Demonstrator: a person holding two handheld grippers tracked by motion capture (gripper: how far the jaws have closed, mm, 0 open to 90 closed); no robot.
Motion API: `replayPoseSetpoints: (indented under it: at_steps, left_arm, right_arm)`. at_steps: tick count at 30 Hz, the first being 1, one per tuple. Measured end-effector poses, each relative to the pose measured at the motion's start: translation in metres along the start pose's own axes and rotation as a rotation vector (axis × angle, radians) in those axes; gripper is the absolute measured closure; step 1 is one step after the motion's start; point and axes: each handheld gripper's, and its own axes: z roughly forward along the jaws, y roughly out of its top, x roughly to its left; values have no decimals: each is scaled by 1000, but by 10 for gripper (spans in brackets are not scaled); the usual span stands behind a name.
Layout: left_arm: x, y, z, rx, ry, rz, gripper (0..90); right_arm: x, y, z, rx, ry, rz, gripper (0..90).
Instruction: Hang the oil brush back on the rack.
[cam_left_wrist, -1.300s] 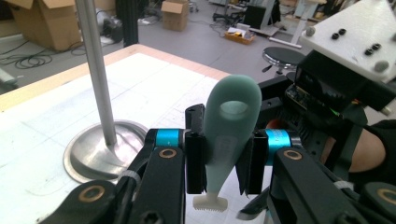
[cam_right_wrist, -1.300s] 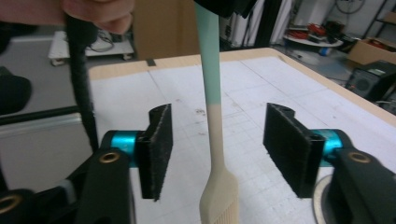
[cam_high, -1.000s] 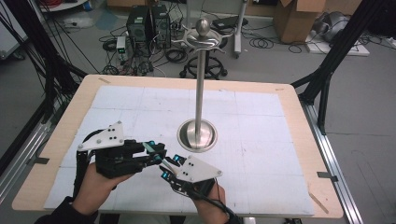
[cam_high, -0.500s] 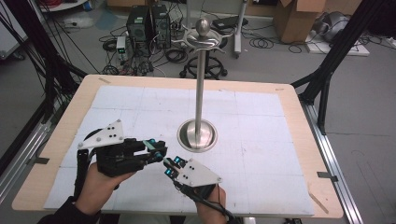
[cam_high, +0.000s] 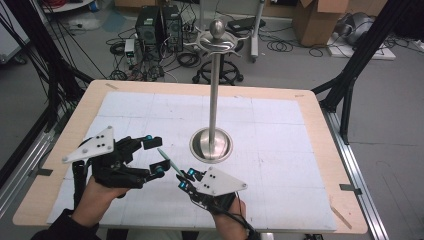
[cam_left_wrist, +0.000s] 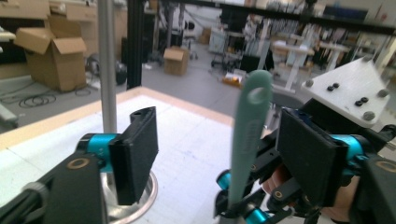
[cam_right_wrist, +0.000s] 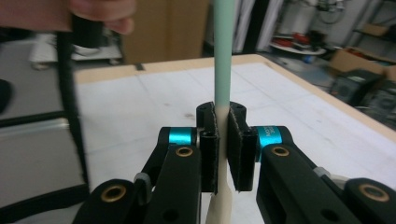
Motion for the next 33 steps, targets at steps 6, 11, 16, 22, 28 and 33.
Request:
replayPoseSetpoints:
  at_steps: [6, 11, 16, 22, 28, 33]
  left_arm:
    - [5, -2, -14, -68, -29, -6, 281]
    - [7, -9, -27, -92, -45, 3, 288]
    - [12, -29, -36, -76, -49, -6, 297]
    - [16, -46, -42, -72, -57, -6, 301]
    - [21, -64, -47, -64, -54, -1, 287]
    - [29, -81, -49, -57, -21, -31, 254]
  right_arm:
    - [-6, 0, -1, -29, 87, 48, 839]
    - [-15, -3, -1, -58, 163, 92, 839]
    - [-31, -7, -2, -102, 254, 168, 839]
    - [-45, -11, -4, -141, 336, 228, 839]
    - [-60, -10, -5, -188, 372, 260, 839]
    - [-77, 4, -4, -209, 362, 262, 839]
